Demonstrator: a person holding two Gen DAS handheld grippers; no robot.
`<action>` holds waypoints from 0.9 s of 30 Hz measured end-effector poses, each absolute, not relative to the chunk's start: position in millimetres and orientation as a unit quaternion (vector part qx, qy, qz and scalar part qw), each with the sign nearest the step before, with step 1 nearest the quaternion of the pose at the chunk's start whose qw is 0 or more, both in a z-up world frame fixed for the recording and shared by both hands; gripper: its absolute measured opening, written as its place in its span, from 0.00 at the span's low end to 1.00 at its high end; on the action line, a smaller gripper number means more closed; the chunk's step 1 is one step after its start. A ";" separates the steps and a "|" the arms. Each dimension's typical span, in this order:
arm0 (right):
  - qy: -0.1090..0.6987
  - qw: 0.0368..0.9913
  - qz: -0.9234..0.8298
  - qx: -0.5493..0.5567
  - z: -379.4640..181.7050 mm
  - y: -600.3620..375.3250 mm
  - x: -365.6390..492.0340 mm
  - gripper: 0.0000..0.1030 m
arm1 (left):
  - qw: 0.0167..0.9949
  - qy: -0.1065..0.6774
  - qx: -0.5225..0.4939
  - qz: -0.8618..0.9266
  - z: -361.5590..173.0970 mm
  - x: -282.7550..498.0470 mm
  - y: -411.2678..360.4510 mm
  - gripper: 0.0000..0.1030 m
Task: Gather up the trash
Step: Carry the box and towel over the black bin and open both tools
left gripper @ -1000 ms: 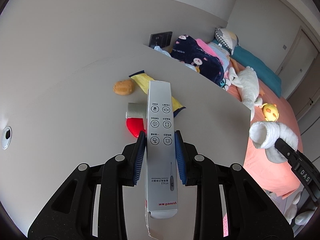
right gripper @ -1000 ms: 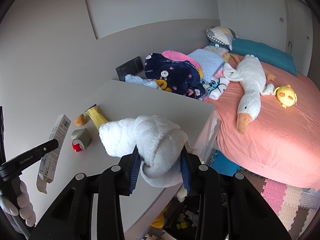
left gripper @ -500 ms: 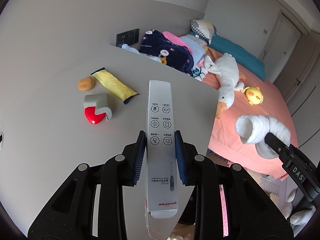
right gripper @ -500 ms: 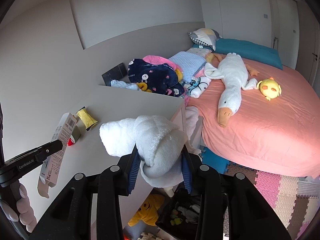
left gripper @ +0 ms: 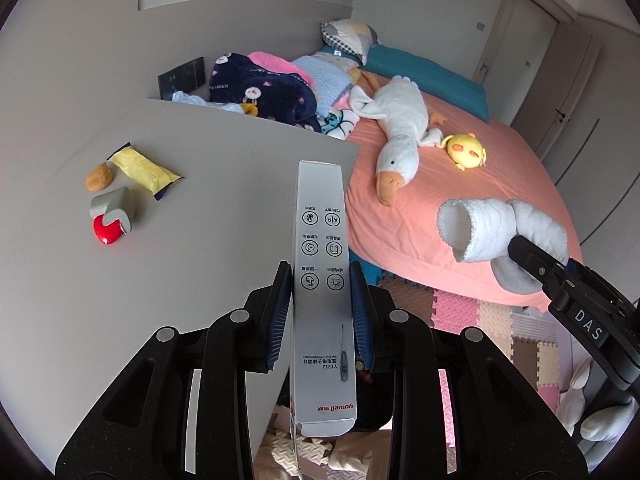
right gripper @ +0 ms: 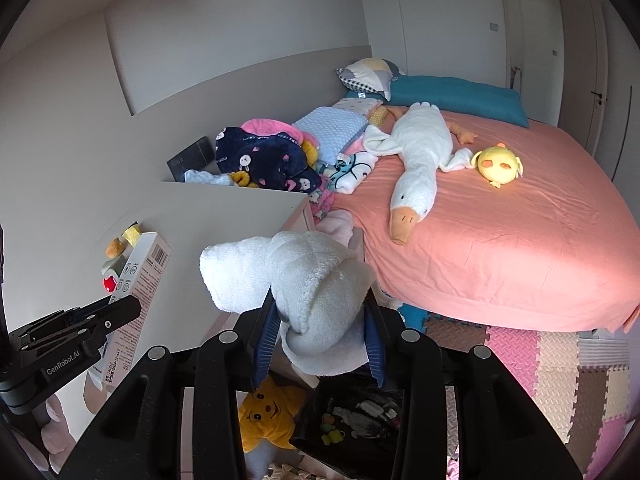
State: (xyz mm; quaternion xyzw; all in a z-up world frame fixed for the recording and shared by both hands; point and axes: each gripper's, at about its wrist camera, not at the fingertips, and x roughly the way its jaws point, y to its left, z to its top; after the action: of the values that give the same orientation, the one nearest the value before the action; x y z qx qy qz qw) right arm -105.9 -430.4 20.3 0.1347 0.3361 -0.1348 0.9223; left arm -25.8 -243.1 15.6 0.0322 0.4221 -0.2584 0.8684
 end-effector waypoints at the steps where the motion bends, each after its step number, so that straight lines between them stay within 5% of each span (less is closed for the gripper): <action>1: 0.336 0.922 -0.137 0.137 19.8 -433.6 -107.6 0.39 | 0.867 0.423 0.035 -0.262 14.9 -27.6 -247.2 0.28; 27: 0.347 0.902 -0.199 0.165 1.1 -488.2 -135.1 0.40 | 0.829 0.426 0.117 -0.343 -6.9 -69.7 -331.0 0.28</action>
State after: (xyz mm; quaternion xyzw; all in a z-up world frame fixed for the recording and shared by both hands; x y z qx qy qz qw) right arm -135.1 -488.2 1.1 0.1649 0.3470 -0.1988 0.9016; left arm -69.7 -331.0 -6.9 0.1173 0.4263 -0.3430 0.8288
